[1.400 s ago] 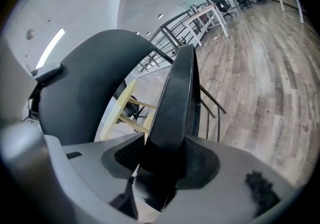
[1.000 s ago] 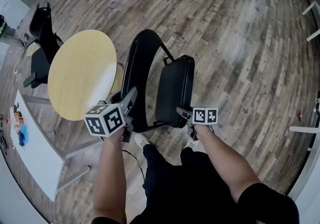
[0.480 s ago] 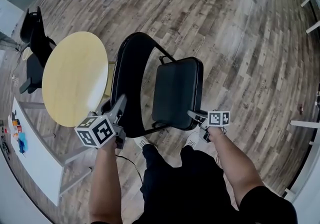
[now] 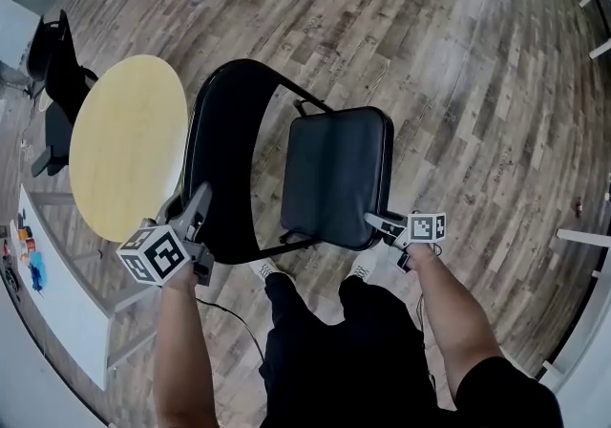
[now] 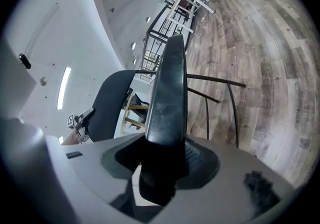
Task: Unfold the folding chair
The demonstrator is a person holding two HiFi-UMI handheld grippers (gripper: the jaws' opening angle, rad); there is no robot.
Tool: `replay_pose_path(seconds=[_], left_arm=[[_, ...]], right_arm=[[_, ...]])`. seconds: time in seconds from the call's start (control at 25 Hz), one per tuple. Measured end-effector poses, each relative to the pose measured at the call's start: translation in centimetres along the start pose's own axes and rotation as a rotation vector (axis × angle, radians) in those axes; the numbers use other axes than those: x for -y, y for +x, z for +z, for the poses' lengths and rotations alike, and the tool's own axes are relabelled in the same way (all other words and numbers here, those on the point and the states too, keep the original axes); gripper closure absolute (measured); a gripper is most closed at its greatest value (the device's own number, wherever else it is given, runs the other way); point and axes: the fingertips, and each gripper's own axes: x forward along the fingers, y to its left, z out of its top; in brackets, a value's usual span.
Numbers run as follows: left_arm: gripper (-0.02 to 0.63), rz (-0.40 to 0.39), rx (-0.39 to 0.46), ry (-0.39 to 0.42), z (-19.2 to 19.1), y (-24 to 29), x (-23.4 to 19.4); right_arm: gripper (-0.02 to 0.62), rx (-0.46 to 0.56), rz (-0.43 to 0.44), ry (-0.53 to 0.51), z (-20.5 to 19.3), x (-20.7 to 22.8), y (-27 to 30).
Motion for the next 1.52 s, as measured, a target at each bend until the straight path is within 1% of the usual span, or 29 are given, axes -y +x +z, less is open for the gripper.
replay_pose_path(seconds=[0.32,0.44,0.56,0.64,0.76,0.92,1.04,1.2,1.28,1.36,1.44,1.52], left_arm=[[0.494,-0.009,0.001,0.002,-1.6,1.9,2.6],[0.494,-0.001,0.002,0.006,-2.1,2.2,3.3],[0.494,-0.007,0.001,0.005,-2.1,2.4,3.1],[0.494,-0.007,-0.001,0.000,-2.3,2.4,2.9],[0.494,-0.006,0.002,-0.006,-2.5,2.4,2.7],[0.494,-0.017,0.004,-0.016,-2.7,2.6,2.7],[0.495,0.000,-0.004,-0.019,-3.1,2.9,3.9],[0.495,-0.006,-0.013,-0.006,-4.0,3.9,5.7],[0.495,-0.011,-0.011,-0.015,-4.3,4.0,5.9],[0.497,-0.022,-0.010,-0.025,-3.6,3.6,5.3],[0.499,-0.026,-0.016,-0.024,-2.8,3.3,5.1],[0.499,-0.018,-0.020,-0.011,-3.9,4.2,6.8]], right_arm=[[0.397,0.024,0.067,0.069,0.3,5.1,-3.3],[0.399,0.018,0.092,0.087,0.2,6.2,-4.1],[0.400,0.015,0.112,0.098,0.3,6.9,-4.3],[0.399,0.010,0.129,0.077,0.2,7.1,-4.4],[0.403,0.001,0.142,0.012,0.5,7.6,-4.9],[0.403,0.018,0.169,0.044,0.5,8.6,-5.0],[0.403,0.016,0.165,0.031,0.7,9.4,-5.6],[0.403,0.041,0.189,0.077,0.2,11.3,-6.8],[0.403,0.052,0.187,0.068,0.1,12.4,-7.3],[0.403,0.070,0.191,0.061,0.6,12.0,-6.7],[0.402,0.092,0.202,0.076,0.7,11.3,-6.1],[0.402,0.106,0.210,0.086,0.3,13.0,-7.4]])
